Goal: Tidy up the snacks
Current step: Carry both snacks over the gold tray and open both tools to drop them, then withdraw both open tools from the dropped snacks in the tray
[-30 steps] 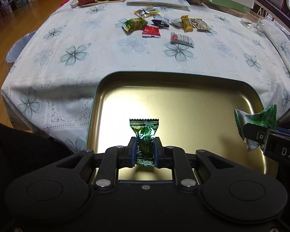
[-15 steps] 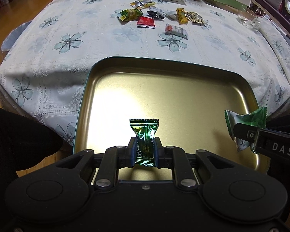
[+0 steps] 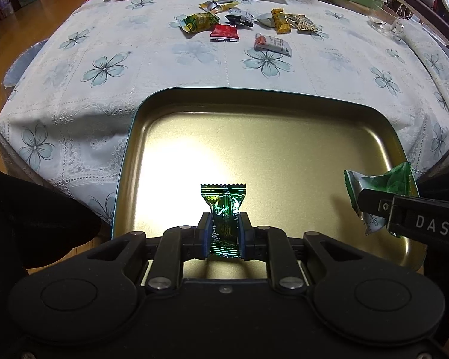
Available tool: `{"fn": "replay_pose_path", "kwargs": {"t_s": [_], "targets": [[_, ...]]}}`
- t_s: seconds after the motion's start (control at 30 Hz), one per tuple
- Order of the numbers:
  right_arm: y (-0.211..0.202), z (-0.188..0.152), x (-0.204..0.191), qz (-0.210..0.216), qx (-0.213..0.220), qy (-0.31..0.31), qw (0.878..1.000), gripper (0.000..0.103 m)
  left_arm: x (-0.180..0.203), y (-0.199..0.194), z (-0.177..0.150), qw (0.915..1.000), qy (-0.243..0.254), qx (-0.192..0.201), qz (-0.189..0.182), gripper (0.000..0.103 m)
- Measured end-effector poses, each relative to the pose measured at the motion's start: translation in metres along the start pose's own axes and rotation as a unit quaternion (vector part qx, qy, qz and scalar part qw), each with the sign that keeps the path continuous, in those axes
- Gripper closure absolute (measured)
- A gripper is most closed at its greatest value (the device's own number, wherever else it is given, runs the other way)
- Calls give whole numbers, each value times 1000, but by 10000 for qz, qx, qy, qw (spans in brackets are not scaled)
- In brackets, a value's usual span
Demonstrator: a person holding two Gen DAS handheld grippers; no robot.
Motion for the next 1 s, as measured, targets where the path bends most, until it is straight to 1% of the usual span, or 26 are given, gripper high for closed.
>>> {"fn": "replay_pose_path", "kwargs": {"t_s": [0.43,0.47,0.5,0.57,0.6,0.63,0.83,1.0], "targets": [[1,0,2,10,-44,35,10000,63,-1,-3,2,9999,-113,84,-96,78],[2,0,2,13,-52,37,10000,63,-1,-4,3,9998,-116,91,-114,74],[2,0,3,10,-59,40,10000,62,0,-4,3,9998,-112,107,-131,72],[1,1,3,-21,-47,62,10000,60,2,-6,4,9997,-98,153,-165,71],[1,1,3,-19,-23,61,10000,55,2,-7,5,9997,-84,176,-159,71],[0,1,2,-13,9,60,10000,54,2,-7,5,9997,-53,196,-128,71],[-2,0,-1,-59,70,-77,9999,53,4,-6,4,9998,37,176,-60,71],[-4,0,0,-30,100,-67,9999,53,2,-5,4,9999,-12,159,-54,71]]}}
Point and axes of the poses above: each gripper's, at about its wrist camera, not at the fingertips, and y roughly the way its jaws point, x to its right, z to its top, the point moved 9 cm from there along y, roughly the way its jaws point, and after that the axes turned 8 degrees about -z, right-handed, at the moved point
